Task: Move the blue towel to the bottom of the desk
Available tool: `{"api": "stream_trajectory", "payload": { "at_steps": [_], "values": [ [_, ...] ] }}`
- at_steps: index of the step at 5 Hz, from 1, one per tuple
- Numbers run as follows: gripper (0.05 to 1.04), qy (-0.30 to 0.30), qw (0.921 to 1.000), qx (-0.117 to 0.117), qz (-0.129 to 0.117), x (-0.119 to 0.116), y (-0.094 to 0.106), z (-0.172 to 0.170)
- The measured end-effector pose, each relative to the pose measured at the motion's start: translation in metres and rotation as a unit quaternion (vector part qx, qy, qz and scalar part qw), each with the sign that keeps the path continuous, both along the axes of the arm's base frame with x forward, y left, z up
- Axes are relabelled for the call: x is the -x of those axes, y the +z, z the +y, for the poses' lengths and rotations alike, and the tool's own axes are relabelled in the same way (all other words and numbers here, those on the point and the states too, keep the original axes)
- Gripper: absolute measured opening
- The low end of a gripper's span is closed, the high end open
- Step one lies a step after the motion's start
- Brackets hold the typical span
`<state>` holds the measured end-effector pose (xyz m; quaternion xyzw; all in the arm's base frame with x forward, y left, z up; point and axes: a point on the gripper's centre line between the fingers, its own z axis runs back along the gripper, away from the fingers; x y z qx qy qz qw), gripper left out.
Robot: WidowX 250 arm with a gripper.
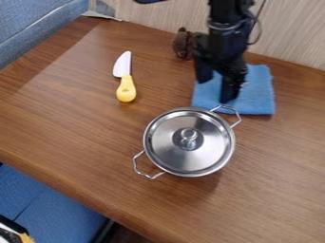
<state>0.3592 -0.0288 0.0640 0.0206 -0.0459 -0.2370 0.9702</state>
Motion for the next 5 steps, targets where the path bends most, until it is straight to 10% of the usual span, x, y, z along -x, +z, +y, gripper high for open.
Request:
{"api": "stream_trajectory", "payload": {
  "at_steps": [5],
  "values": [
    [0.999, 0.127, 0.9916, -0.022, 0.012, 0.076, -0.003, 0.065]
  ]
}}
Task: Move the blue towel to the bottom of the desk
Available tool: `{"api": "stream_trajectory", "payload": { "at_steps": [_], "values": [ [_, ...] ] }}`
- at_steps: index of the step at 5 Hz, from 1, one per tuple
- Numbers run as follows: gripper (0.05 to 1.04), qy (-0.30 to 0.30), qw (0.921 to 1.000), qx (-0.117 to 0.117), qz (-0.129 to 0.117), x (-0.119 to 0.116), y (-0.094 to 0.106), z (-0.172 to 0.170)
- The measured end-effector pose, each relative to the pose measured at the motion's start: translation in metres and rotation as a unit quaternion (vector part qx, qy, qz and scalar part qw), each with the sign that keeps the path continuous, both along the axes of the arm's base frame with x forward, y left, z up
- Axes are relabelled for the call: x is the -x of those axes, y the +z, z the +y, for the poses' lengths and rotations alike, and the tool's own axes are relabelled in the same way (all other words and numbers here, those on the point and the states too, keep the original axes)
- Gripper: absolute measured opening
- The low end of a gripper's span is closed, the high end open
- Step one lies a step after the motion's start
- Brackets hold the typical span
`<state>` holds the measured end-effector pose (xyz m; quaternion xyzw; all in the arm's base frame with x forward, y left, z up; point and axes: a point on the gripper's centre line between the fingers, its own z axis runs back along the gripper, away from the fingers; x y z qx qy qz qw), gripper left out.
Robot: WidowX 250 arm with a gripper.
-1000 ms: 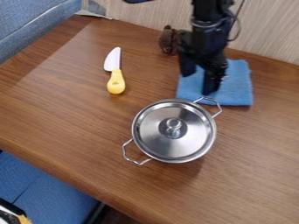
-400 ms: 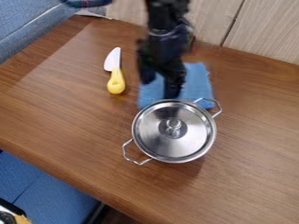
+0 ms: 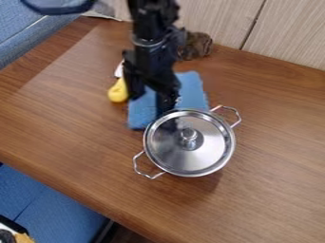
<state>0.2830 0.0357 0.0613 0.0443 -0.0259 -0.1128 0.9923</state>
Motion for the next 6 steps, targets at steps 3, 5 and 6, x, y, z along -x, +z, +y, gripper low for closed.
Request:
{"api": "stream_trajectory", "payload": {
  "at_steps": [3, 5, 6],
  "values": [
    [0.999, 0.058, 0.9977, -0.013, 0.031, 0.062, 0.002, 0.025],
    [0.999, 0.084, 0.9954, -0.023, 0.042, 0.082, 0.008, 0.039],
    [0.999, 0.083, 0.9956, -0.02, 0.038, 0.079, 0.009, 0.039]
  ]
}}
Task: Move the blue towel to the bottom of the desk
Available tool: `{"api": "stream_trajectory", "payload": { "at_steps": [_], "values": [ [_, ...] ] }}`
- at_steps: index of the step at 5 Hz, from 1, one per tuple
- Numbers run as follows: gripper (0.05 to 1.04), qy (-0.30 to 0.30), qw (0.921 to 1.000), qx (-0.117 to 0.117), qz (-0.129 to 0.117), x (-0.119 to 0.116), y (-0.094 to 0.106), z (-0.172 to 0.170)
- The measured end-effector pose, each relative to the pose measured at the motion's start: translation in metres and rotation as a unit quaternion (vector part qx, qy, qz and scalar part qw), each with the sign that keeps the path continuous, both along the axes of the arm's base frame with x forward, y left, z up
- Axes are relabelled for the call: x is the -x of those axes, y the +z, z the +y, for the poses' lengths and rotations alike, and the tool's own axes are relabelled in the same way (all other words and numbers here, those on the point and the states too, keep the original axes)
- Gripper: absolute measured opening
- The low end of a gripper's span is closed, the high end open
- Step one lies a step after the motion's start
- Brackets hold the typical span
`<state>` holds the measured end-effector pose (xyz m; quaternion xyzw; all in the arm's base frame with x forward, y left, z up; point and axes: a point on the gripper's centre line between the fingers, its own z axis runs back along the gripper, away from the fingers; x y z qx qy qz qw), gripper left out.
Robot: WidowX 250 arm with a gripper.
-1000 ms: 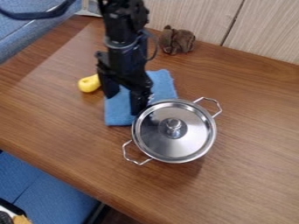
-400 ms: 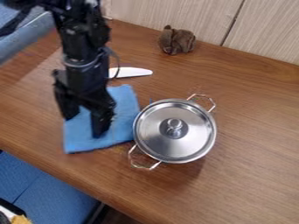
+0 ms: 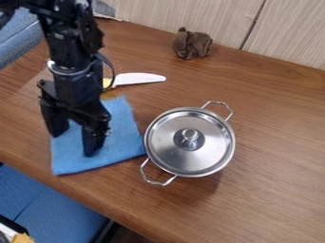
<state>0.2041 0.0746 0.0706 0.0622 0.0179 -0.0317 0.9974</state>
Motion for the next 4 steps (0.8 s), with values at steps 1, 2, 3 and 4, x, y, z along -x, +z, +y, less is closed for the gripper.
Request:
{"api": "stream_trajectory", "payload": {
  "at_steps": [1, 2, 3, 4],
  "values": [
    [0.999, -0.009, 0.9992, -0.003, -0.04, -0.014, 0.016, 0.001],
    [0.999, -0.014, 0.9967, 0.001, -0.08, -0.024, 0.039, -0.001],
    [0.999, -0.03, 0.9924, 0.002, -0.119, -0.024, 0.059, -0.003],
    [0.999, -0.031, 0.9923, 0.002, -0.12, -0.024, 0.06, -0.003]
  ]
}}
